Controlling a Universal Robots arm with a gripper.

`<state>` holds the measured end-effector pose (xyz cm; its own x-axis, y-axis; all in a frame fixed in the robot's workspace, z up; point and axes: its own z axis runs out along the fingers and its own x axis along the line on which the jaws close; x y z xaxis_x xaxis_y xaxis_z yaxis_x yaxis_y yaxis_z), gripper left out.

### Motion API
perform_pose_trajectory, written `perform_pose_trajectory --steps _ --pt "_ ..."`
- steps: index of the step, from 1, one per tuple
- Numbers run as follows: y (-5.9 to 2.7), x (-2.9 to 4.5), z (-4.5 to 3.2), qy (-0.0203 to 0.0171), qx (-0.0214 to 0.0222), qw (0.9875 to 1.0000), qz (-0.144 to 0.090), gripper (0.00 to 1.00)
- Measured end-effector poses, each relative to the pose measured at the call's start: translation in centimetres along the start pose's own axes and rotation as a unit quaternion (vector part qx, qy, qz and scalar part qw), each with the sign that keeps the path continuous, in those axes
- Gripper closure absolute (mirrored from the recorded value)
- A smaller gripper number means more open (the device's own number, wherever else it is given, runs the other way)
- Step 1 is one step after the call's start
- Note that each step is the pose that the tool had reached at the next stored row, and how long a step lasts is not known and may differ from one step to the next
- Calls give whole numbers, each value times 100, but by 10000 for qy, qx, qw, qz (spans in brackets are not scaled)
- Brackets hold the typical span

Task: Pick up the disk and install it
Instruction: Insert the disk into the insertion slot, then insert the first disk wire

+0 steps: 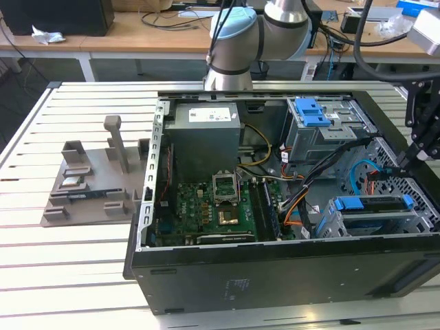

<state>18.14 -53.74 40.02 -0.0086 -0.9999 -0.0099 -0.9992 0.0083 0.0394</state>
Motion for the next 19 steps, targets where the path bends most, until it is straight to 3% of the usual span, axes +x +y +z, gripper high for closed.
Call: perform_pose_trajectory --steps 4,17,18,19 --pt "-105 -9 15 1 -1 10000 0 89" --pt "-116 -8 21 2 -1 10000 0 89" --pt "-116 -8 21 2 0 10000 0 83" --pt "-117 -8 21 2 -1 10000 0 71"
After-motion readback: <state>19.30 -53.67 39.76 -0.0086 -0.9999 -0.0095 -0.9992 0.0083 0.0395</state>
